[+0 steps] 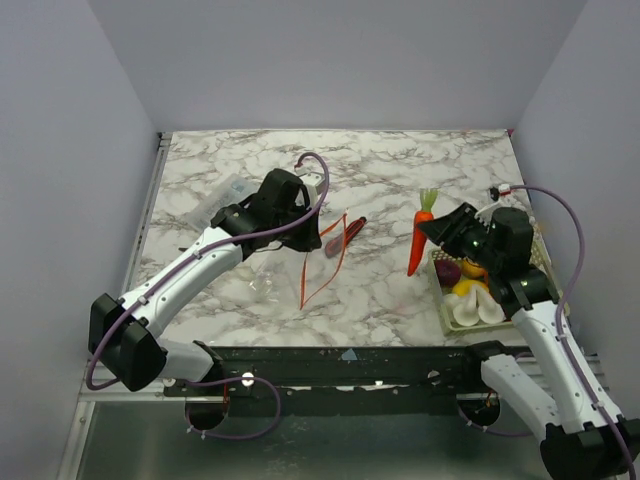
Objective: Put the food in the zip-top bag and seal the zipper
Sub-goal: Pick up the fake vegetable from the bin, then place the fake vegetable in the zipper food storage bag.
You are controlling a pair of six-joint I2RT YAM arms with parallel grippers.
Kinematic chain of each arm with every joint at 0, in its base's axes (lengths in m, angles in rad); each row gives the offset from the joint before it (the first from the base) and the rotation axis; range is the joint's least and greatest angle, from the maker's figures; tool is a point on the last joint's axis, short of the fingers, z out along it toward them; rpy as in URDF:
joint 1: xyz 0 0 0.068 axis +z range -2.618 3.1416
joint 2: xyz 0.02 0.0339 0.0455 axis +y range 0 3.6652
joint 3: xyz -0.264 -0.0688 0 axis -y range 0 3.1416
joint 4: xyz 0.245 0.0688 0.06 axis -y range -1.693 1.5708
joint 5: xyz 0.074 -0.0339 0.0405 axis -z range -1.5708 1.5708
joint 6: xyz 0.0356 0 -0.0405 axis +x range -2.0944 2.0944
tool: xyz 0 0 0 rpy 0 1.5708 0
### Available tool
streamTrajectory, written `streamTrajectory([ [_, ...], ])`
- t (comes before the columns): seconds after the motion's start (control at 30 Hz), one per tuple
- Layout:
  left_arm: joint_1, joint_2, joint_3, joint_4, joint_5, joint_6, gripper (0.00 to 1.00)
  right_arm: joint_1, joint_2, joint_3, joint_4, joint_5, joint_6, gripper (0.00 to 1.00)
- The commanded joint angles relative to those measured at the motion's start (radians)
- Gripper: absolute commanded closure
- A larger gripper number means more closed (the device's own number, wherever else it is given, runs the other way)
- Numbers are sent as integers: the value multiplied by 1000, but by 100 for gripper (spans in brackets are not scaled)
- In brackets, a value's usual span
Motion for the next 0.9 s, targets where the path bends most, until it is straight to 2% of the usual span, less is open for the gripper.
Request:
streamTrajectory([
  [0.0, 21, -28, -27, 50, 39, -21, 100, 77, 19, -101, 426, -179, 170, 99],
  [0.13, 30, -33, -32, 59, 15, -29, 100, 270, 62, -76, 511, 5, 218, 99],
  [0.23, 43, -37, -40, 76, 6, -49, 100, 466, 109, -63, 574, 178, 237, 100],
  [0.4, 63, -35, -52, 89, 9, -71, 100, 737, 201, -55, 680, 577, 266, 100],
  [0.5, 69, -32, -54, 93, 17, -76, 100, 796, 292, -12, 669, 753, 350, 100],
  [0.67, 78, -31, -52, 89, 19, -79, 100, 888, 462, 138, 501, 959, 457, 100],
  [0.73, 81, -35, -54, 92, 24, -79, 100, 897, 491, 143, 504, 984, 469, 100],
  [0.87, 87, -43, -53, 85, -5, -76, 100, 911, 525, 178, 363, 1004, 556, 100],
])
